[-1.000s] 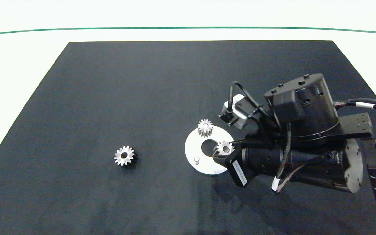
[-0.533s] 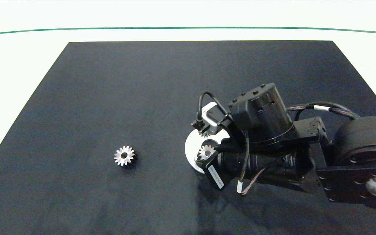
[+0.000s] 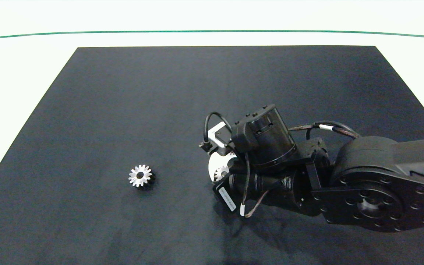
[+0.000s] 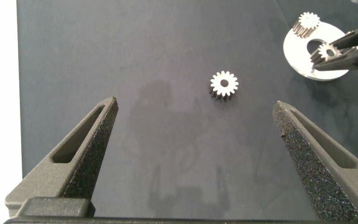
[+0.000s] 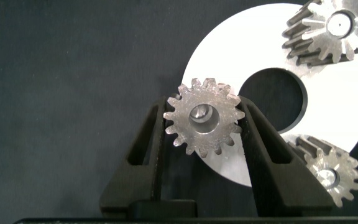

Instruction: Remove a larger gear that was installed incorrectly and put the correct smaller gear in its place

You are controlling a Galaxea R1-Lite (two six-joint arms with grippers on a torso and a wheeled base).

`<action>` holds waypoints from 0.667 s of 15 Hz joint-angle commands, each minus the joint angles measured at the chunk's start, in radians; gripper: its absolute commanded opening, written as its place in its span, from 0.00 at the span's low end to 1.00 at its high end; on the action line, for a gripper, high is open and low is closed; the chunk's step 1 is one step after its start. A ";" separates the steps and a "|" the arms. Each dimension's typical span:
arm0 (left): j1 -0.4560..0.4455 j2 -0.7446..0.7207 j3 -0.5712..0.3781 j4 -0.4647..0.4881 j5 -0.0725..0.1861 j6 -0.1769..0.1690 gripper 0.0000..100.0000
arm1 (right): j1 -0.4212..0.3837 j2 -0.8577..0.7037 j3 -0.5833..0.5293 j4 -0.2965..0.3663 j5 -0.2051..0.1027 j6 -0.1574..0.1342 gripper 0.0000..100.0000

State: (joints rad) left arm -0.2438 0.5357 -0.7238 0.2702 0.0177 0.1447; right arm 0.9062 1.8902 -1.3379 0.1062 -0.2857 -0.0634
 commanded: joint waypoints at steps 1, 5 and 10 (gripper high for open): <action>-0.002 -0.002 0.001 0.001 0.001 0.001 1.00 | 0.003 0.023 -0.018 0.001 -0.001 -0.001 0.22; -0.002 -0.008 0.003 0.001 0.001 0.001 1.00 | 0.007 0.030 -0.017 0.001 -0.003 -0.001 0.22; -0.002 -0.011 0.004 0.003 -0.001 0.000 1.00 | 0.008 0.038 -0.017 0.003 -0.018 -0.001 0.22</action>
State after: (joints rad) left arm -0.2449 0.5253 -0.7200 0.2709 0.0164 0.1438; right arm 0.9136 1.9262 -1.3555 0.1066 -0.3011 -0.0645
